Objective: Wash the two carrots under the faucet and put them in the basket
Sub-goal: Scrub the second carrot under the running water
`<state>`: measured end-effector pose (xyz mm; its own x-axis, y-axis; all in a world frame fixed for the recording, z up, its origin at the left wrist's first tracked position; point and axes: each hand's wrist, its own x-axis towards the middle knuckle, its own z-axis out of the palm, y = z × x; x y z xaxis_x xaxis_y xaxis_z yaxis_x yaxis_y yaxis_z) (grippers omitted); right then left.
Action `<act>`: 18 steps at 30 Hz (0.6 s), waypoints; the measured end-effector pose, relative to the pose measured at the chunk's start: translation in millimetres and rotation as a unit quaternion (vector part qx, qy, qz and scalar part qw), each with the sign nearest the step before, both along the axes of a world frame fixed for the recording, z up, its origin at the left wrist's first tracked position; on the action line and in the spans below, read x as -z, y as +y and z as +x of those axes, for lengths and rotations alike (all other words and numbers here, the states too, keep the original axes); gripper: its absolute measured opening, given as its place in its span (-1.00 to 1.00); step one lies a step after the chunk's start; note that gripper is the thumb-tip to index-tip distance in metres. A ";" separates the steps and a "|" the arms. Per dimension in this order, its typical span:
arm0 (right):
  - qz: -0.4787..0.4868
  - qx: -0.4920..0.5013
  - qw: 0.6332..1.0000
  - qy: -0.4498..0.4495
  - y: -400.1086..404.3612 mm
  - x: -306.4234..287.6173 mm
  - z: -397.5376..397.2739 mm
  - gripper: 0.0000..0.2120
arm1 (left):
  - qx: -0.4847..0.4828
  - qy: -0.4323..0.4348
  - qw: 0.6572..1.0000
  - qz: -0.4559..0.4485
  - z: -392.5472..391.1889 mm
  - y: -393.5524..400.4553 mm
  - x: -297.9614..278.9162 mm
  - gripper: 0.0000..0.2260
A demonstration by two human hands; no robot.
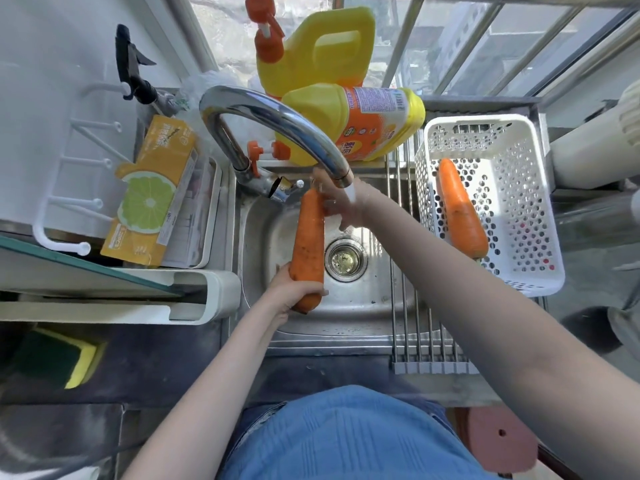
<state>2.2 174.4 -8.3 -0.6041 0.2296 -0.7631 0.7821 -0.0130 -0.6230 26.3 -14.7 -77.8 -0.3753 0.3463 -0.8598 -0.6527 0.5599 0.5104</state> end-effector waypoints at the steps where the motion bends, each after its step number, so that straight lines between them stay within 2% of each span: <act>1: -0.038 0.024 0.999 0.016 0.8 0.7 3.1 -0.59 | -0.003 -0.019 1.000 0.017 -1.2 0.8 -0.9 -0.44; 3: -0.100 0.083 0.990 0.055 -1.4 5.2 6.8 -0.63 | 0.003 -0.052 0.997 0.052 -3.6 4.5 -4.6 -0.53; 6: -0.126 0.138 0.974 0.125 -17.3 3.1 7.4 -0.78 | 0.052 -0.077 0.993 0.070 -7.9 13.7 -11.5 -0.48; 9: -0.101 0.245 0.947 0.180 -22.2 3.2 8.9 -0.68 | 0.054 -0.120 0.984 0.118 -15.1 20.7 -15.8 -0.39; 12: -0.151 0.317 0.919 0.179 -9.1 -0.7 12.0 -0.65 | 0.028 -0.229 0.942 0.242 -25.6 19.7 -18.0 -0.37; 16: -0.280 0.339 0.875 0.204 7.7 1.0 21.1 -0.45 | 0.110 -0.207 0.939 0.252 -34.8 31.5 -25.5 -0.18; 18: -0.313 0.355 0.857 0.202 8.0 2.2 23.2 -0.40 | 0.148 -0.188 0.939 0.247 -36.7 44.1 -35.6 -0.26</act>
